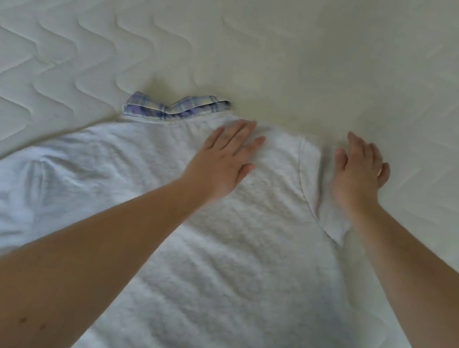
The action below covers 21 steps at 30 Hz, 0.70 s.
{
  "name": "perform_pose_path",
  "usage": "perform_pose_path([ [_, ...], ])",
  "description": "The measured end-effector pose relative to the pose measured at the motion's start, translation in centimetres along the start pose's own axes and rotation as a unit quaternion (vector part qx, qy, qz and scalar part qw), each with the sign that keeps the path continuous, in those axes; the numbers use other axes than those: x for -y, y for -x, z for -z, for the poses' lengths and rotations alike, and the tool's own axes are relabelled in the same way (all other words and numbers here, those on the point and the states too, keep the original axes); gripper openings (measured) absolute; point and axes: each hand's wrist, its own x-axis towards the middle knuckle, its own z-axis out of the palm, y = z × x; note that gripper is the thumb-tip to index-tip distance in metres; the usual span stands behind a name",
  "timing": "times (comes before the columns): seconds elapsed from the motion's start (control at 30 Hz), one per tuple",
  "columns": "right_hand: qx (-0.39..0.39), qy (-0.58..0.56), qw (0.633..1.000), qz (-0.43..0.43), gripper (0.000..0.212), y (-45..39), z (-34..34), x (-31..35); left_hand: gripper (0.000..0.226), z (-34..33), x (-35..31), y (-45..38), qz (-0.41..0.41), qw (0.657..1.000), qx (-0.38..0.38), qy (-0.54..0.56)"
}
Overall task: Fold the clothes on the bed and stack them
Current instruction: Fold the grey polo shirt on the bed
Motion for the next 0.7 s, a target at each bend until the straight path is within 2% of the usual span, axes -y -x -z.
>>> perform_pose_path([
  [0.1,-0.009,-0.026,0.998,-0.054,0.056,-0.7,0.9,-2.4,0.052,1.2,-0.9,-3.5,0.009,1.000,-0.019,-0.004],
  [0.2,0.036,-0.152,0.976,-0.150,0.062,-1.1,1.8,-4.2,0.045,2.5,-1.0,-7.4,0.068,0.997,0.013,0.018],
  [0.27,0.101,-0.247,0.951,-0.157,0.048,-0.8,2.2,-4.8,0.038,3.7,-0.8,-9.4,0.110,0.987,0.094,0.067],
  [0.3,0.120,-0.249,0.951,-0.135,0.038,-0.7,2.3,-5.1,0.036,4.2,-0.7,-10.1,0.116,0.981,0.134,0.079],
  [0.37,0.108,-0.225,0.964,-0.090,0.022,-0.8,2.5,-5.7,0.033,4.7,-0.7,-10.9,0.101,0.976,0.179,0.070],
  [0.43,0.066,-0.217,0.972,-0.063,0.014,-1.0,3.0,-5.9,0.026,4.7,-0.5,-11.1,0.106,0.977,0.164,0.084],
  [0.53,-0.006,-0.227,0.973,-0.046,0.019,-1.0,3.5,-6.3,0.016,4.1,-0.6,-11.2,0.141,0.976,0.111,0.124],
  [0.6,-0.045,-0.248,0.966,-0.057,0.028,-0.6,3.5,-6.6,0.016,3.3,-0.8,-11.1,0.130,0.983,0.087,0.100],
  [0.7,-0.045,-0.314,0.944,-0.090,0.037,-0.5,3.5,-7.3,0.018,2.3,-1.2,-11.0,0.119,0.989,0.074,0.041],
])
